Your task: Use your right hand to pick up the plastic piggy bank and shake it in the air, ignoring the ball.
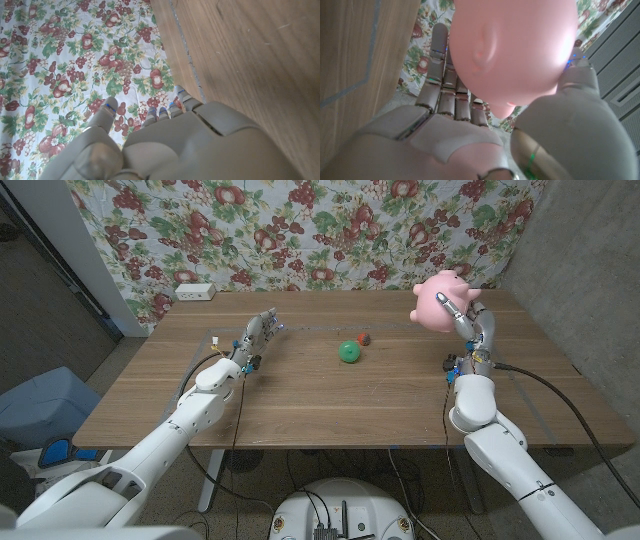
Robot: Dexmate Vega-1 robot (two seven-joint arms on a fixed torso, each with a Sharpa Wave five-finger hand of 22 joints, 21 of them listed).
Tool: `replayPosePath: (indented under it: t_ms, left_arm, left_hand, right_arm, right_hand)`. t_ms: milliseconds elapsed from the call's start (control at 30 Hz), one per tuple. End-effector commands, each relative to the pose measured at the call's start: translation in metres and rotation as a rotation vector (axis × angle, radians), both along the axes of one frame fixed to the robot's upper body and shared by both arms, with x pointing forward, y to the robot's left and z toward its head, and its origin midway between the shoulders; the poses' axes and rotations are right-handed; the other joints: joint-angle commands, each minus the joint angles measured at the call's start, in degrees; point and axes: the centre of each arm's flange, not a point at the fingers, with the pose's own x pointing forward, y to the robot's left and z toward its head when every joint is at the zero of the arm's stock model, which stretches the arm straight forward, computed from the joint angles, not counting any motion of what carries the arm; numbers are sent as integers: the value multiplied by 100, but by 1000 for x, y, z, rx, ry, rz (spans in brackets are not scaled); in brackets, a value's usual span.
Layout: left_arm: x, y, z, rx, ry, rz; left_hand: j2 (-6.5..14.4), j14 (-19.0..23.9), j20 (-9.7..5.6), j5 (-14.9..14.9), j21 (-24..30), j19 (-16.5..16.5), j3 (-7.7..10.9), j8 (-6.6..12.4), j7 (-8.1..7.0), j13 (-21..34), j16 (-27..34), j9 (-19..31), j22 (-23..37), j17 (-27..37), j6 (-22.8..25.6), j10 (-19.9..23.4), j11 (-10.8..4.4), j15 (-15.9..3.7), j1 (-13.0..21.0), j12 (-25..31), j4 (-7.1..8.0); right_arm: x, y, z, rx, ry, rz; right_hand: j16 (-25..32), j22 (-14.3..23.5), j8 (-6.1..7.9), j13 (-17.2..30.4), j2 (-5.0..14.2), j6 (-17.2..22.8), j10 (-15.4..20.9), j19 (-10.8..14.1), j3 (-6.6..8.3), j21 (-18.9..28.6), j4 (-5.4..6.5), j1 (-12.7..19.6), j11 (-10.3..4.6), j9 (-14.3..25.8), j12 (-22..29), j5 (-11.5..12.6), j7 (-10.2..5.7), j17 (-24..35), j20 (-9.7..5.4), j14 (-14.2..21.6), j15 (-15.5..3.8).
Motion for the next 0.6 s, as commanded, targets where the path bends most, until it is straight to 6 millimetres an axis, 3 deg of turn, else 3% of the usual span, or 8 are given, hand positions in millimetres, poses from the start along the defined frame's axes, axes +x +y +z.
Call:
replayPosePath:
  t_ms: [33,367,600]
  left_arm:
    - [1,0,1,2,3,1]
    - [2,2,0,-2,6,3]
    - [3,3,0,-5,9,3]
  left_hand:
    - [378,-24,-5,-15,-10,44,4,-2,6,20,-7,22,13,13,27,-31,13,2,71,-6,-3]
    - [380,-19,4,-15,-28,48,-3,-1,6,20,-5,22,13,13,31,-33,18,4,74,-7,-4]
    - [382,-24,8,-14,-41,54,-7,-2,1,20,-8,22,14,12,29,-37,16,6,79,-8,-6]
  right_arm:
    - [5,6,18,-335,164,79]
    - [14,15,32,-546,307,146]
    - [16,17,35,-593,352,160]
  right_hand:
    - [850,20,21,1681,1537,2594,1914,-729,1749,30,60,676,-1928,1240,472,962,-650,3619,-646,1865,-2547]
    - [788,20,19,1670,1561,2593,1917,-777,1750,45,67,645,-1888,1241,453,933,-620,3579,-589,1854,-2545]
    - [755,17,21,1703,1574,2590,1907,-807,1759,50,64,632,-1861,1250,461,917,-599,3573,-570,1841,-2544]
